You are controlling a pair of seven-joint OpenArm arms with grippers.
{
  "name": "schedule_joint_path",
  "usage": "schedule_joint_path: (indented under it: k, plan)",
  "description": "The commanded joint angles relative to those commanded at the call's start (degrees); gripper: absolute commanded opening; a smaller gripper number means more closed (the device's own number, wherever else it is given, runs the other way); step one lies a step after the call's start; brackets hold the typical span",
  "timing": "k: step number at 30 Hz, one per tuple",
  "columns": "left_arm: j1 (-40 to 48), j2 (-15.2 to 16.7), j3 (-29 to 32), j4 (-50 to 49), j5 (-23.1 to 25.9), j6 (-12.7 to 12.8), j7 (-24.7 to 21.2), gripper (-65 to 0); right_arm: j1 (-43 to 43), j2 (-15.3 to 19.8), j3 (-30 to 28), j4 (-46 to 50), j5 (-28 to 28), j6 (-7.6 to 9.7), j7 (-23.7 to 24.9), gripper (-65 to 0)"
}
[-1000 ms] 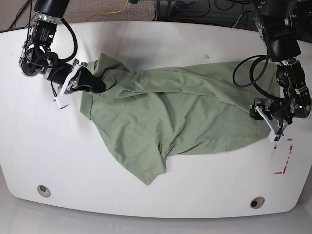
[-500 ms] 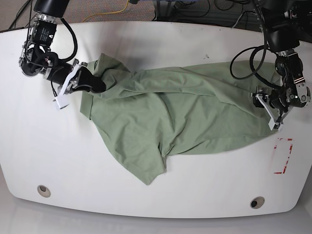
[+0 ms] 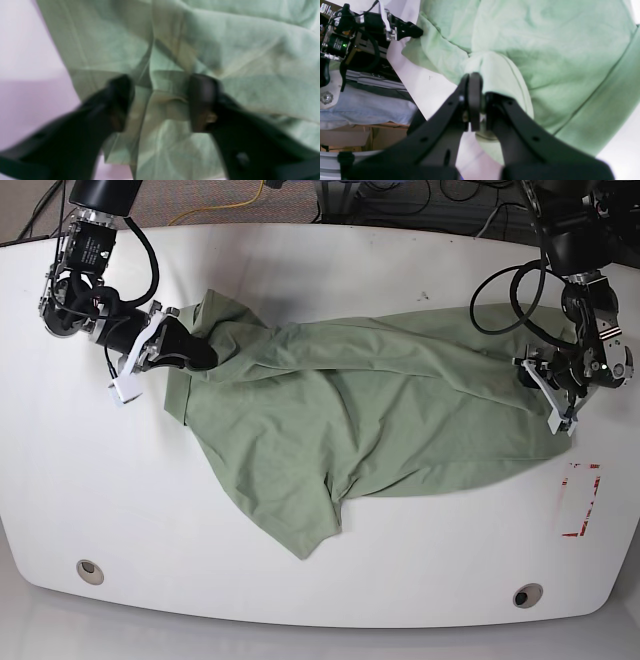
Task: Layout the t-shirt on the table in an organized manner, then fold the t-shirt properly
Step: 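Pull the collar with the right gripper while the left gripper grips the side, then lift the shirt high with both grippers and swing it across the table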
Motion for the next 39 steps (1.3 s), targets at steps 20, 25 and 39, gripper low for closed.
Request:
schedule_joint_path:
  k: [20, 25, 39]
  plan:
    - [1.32, -0.26, -0.26, 7.03, 0.35, -9.14, 5.54, -51.4, 0.0, -0.09, 0.0, -0.09, 0.0, 0.0, 0.0, -64.4]
    - [1.49, -0.26, -0.26, 7.12, 0.18, -9.49, 5.54, -57.1, 0.0, -0.09, 0.0, -0.09, 0.0, 0.0, 0.0, -64.4]
    - [1.41, -0.26, -0.26, 8.18, 0.09, -9.49, 5.54, -64.6, 0.09, -0.09, 0.0, -0.09, 0.0, 0.0, 0.0, -64.4]
